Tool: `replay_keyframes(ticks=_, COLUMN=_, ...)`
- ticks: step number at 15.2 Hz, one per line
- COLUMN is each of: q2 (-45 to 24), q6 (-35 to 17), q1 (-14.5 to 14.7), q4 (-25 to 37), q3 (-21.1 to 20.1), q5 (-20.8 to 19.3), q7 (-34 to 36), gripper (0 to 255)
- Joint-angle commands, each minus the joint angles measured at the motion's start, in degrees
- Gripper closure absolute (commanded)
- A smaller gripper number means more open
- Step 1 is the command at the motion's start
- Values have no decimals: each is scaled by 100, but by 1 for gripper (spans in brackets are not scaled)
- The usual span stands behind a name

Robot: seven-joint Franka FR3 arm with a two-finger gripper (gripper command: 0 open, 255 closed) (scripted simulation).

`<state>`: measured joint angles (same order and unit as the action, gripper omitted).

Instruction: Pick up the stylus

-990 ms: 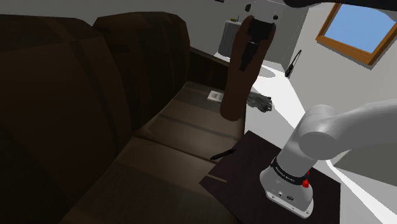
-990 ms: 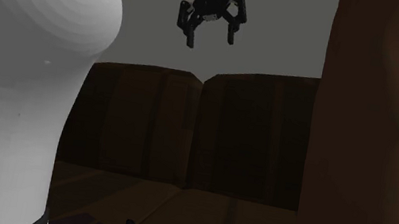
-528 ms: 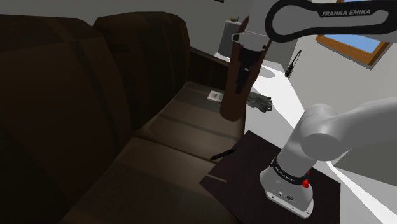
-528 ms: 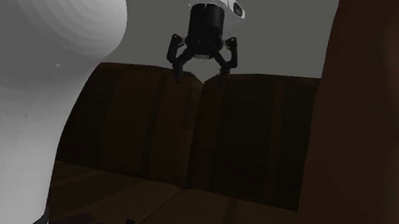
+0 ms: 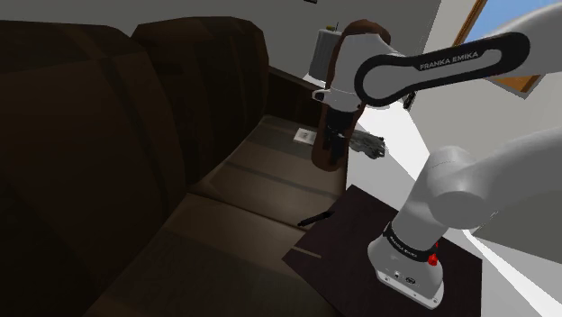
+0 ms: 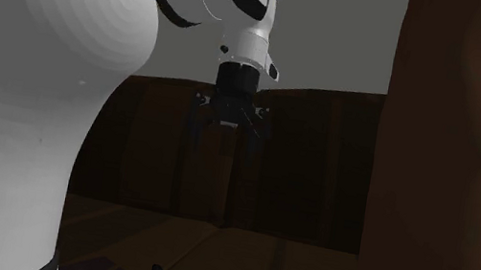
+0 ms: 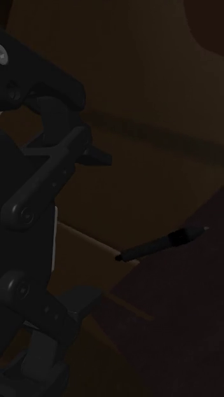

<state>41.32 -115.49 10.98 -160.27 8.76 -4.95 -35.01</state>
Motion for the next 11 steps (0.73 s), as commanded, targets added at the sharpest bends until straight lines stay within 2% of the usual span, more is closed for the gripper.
replay_keyframes(ticks=1, q2=-184, q6=-348, q1=136, q4=-277, q3=78, q5=-7, q7=-288, gripper=0)
replay_keyframes(ticks=6, q2=-879, q6=-1269, q1=418, q4=-803, q3=349, q5=-78, q7=-1087, gripper=0)
replay_keyframes(ticks=11, q2=-1906, q6=-2365, q1=761, q4=-1178, q3=631, q5=-78, q7=-1944, gripper=0)
